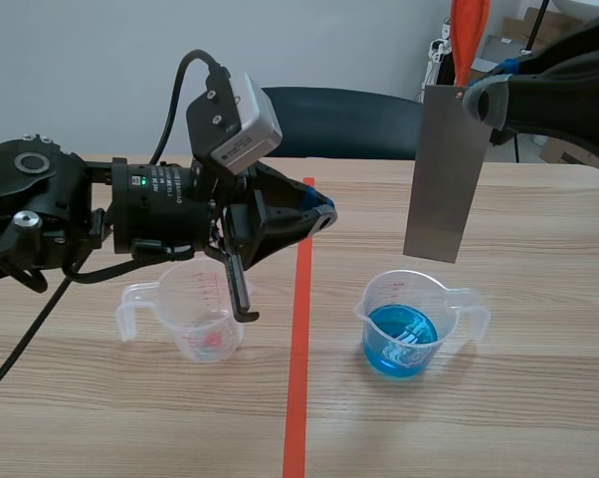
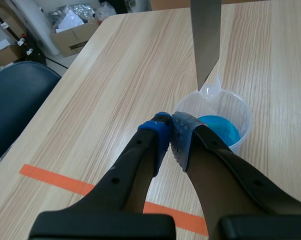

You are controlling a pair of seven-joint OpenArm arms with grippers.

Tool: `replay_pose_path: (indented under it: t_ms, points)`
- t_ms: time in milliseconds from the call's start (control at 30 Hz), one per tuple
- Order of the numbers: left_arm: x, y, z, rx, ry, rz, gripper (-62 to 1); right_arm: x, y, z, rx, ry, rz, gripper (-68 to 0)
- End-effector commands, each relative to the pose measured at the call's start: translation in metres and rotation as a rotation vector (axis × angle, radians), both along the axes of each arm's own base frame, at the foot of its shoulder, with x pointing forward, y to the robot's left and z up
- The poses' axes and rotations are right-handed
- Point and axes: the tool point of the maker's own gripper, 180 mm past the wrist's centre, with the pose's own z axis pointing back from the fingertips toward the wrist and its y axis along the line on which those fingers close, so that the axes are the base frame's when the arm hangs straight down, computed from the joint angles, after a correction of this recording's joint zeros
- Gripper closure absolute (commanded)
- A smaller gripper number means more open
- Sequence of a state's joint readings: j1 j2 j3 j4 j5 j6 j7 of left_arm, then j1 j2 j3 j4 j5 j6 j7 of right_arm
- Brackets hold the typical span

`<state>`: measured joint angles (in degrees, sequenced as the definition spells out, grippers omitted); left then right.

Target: Do the redox reaction experiment. move the plate over the left beaker

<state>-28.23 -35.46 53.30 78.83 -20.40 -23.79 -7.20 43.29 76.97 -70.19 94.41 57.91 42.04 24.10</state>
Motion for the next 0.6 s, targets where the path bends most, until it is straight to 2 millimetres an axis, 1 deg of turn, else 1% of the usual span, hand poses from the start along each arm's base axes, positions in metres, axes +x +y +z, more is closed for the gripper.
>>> replay_pose_path:
  t_ms: [0, 200, 367, 467, 567]
  points:
    - [0.001, 0.008, 0.005, -0.015, -0.006, 0.008, -3.6, 0.003, 0.000, 0.017, 0.027, -0.038, 0.003, -1.8]
    - [-0.009, 0.037, -0.010, 0.003, 0.024, 0.026, -3.6, 0.003, 0.000, 0.017, 0.028, -0.038, 0.004, -1.8]
    - [-0.032, 0.062, -0.029, -0.005, 0.087, 0.037, -3.6, 0.003, 0.000, 0.017, 0.027, -0.038, 0.004, -1.8]
    - [-0.047, 0.076, -0.034, -0.026, 0.122, 0.040, -3.6, 0.003, 0.000, 0.018, 0.033, -0.039, 0.005, -1.8]
    - [-0.056, 0.089, -0.038, -0.036, 0.143, 0.055, -3.6, 0.003, 0.000, 0.018, 0.033, -0.039, 0.005, -1.8]
